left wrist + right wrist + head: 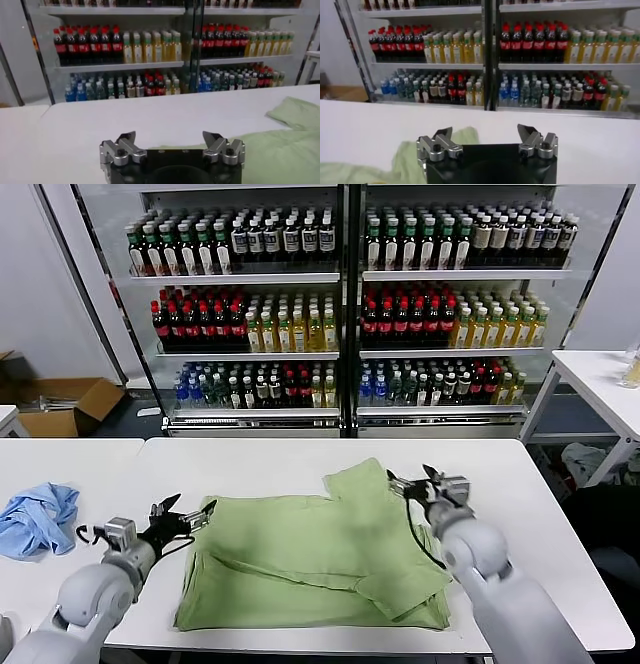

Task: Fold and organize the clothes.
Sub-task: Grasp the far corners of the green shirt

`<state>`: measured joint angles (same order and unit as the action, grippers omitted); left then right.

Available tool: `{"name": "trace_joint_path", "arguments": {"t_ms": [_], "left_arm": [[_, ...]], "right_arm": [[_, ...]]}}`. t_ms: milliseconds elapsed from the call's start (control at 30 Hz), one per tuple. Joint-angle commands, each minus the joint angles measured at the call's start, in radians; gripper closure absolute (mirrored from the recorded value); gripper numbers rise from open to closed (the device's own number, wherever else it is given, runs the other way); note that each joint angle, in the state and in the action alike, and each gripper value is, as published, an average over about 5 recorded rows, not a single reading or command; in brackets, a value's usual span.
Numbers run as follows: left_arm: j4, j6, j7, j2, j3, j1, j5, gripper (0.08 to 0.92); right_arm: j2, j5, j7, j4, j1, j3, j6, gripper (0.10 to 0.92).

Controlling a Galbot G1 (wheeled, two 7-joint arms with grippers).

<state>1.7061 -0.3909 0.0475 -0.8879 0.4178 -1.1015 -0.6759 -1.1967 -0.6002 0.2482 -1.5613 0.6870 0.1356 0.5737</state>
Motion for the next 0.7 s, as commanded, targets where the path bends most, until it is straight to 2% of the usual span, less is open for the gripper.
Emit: {"name": "trace_joint_path", "arguments": {"t_ms": [33, 267, 500, 700], "left_arm": [[-0.306, 0.016, 0.089, 0.0, -0.137, 0.252, -0.012, 0.177], [-0.352, 0.01, 0.132, -0.008, -0.172, 0.279, -0.007, 0.177], [-0.366, -0.012, 0.207, -0.003, -0.163, 0.268, -0.003, 0.177], [-0.37, -0.012, 0.212, -0.004, -0.159, 0.268, -0.005, 0.177]], "right_arm": [[-0.158, 0.045, -0.005, 0.39, -0.249, -0.081, 0.0, 0.203], [-0.206, 0.108, -0.039, 0.545, -0.271, -0.064, -0.046, 0.202], [-0.221, 0.106, -0.074, 0.574, -0.266, -0.057, -0.098, 0.203], [-0.245, 0.108, -0.083, 0.586, -0.269, -0.06, -0.119, 0.203]]}}
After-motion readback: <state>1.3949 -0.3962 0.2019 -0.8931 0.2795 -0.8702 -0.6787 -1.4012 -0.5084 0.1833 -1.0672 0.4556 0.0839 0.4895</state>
